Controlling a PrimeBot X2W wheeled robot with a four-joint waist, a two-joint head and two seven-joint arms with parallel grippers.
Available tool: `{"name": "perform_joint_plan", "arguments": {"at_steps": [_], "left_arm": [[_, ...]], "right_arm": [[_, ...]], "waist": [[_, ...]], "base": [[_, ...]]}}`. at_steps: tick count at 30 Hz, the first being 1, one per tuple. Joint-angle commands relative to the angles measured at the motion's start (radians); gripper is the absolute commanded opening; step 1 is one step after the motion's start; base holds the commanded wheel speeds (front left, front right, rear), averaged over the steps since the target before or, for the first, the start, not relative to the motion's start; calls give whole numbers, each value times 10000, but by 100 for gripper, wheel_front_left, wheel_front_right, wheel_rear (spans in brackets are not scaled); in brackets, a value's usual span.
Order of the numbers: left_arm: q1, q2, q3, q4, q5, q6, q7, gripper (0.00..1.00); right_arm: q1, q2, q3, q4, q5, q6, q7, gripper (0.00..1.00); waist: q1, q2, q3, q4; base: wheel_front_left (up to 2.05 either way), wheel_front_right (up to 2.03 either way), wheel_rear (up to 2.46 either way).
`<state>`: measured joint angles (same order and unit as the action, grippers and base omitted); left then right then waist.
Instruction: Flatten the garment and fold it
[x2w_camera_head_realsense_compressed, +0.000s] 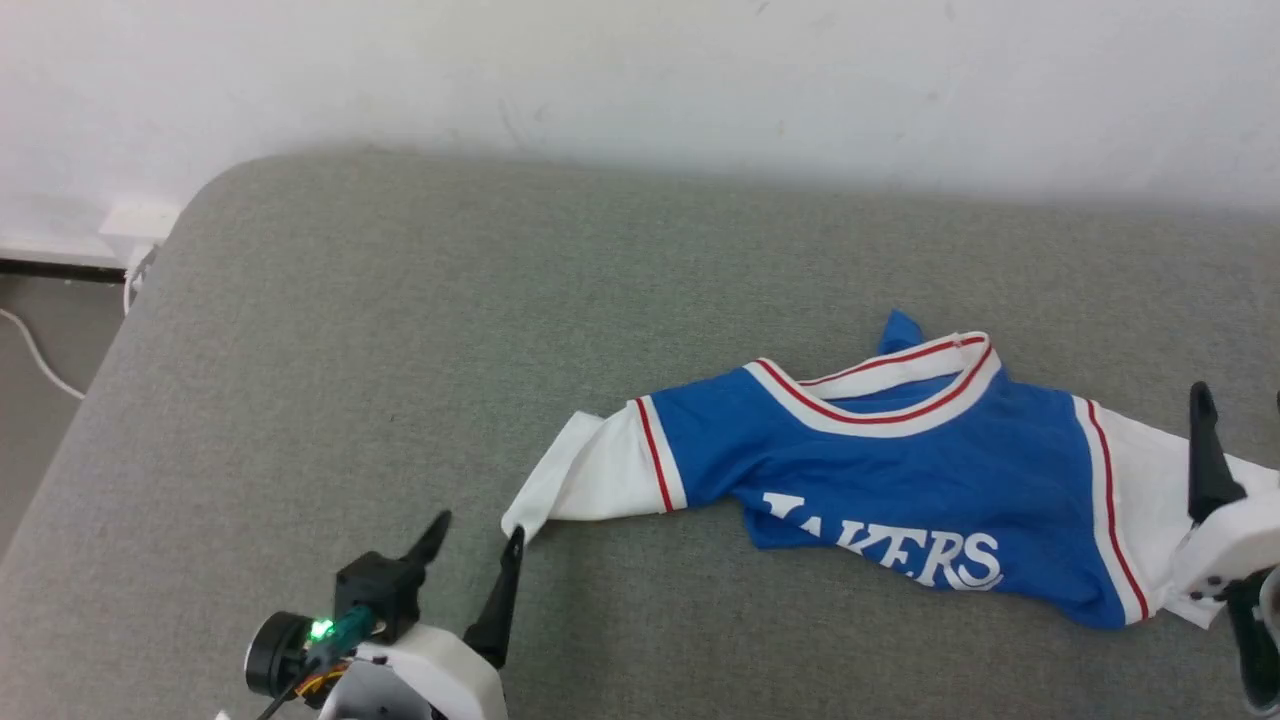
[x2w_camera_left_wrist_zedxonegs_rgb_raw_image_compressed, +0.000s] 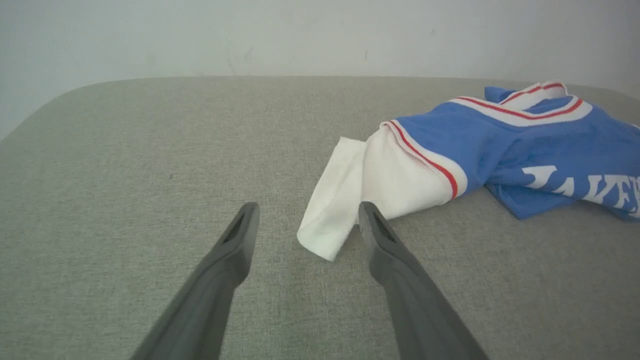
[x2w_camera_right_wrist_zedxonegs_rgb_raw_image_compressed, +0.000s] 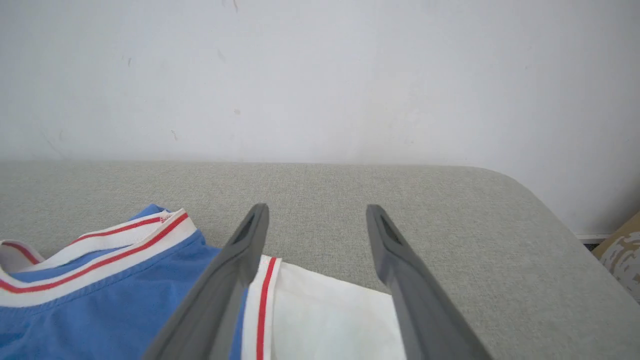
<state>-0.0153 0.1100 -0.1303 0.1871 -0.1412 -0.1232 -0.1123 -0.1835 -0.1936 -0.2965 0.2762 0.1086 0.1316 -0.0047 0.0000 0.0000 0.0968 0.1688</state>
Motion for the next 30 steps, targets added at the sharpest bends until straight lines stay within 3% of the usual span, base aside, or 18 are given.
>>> {"name": "perform_joint_plan", "arguments": {"at_steps": [1, 5, 10, 15, 24, 25, 26, 27, 30], "left_arm": [[-111, 257, -285, 49, -100, -66, 473, 100], [-392, 823, -1108, 113, -310, -71, 2302, 100], [-927, 1330, -1485, 76, -209, -42, 3550, 100], [-1331, 1556, -1520, 86, 94, 148, 3798, 100], [-1688, 1623, -1652, 417, -47, 99, 3532, 100], [-1712, 1604, -1663, 470, -103, 93, 3523, 76], [-1736, 1587, -1679, 511, -148, 86, 3502, 25], [-1751, 1562, -1689, 541, -210, 80, 3467, 0], [-1730, 1537, -1687, 597, -355, 71, 3394, 0]], "right_arm": [[289, 199, 26, -325, 139, -9, -278, 100], [817, 728, 73, -1089, 306, -9, -696, 100], [1128, 1034, 221, -1493, 364, -9, -628, 100], [1161, 1115, 176, -1539, 319, -9, -557, 100], [1027, 1176, 40, -1481, 227, -9, -494, 100], [1015, 1179, 30, -1472, 218, -9, -494, 100], [1006, 1181, 15, -1457, 210, -9, -496, 100], [1004, 1183, -3, -1442, 201, -9, -496, 100], [1020, 1189, -55, -1365, 154, -9, -486, 100]], "waist": [[0, 0, -42, -205], [0, 0, 54, -455], [0, 0, 280, -740], [0, 0, 482, -893], [0, 0, 773, -1023], [0, 0, 792, -1023], [0, 0, 804, -1014], [0, 0, 808, -997], [0, 0, 763, -924]], "base": [[0, 0, 0], [0, 0, 0], [0, 0, 0], [0, 0, 0], [0, 0, 0], [0, 0, 0], [0, 0, 0], [0, 0, 0], [0, 0, 0]]}}
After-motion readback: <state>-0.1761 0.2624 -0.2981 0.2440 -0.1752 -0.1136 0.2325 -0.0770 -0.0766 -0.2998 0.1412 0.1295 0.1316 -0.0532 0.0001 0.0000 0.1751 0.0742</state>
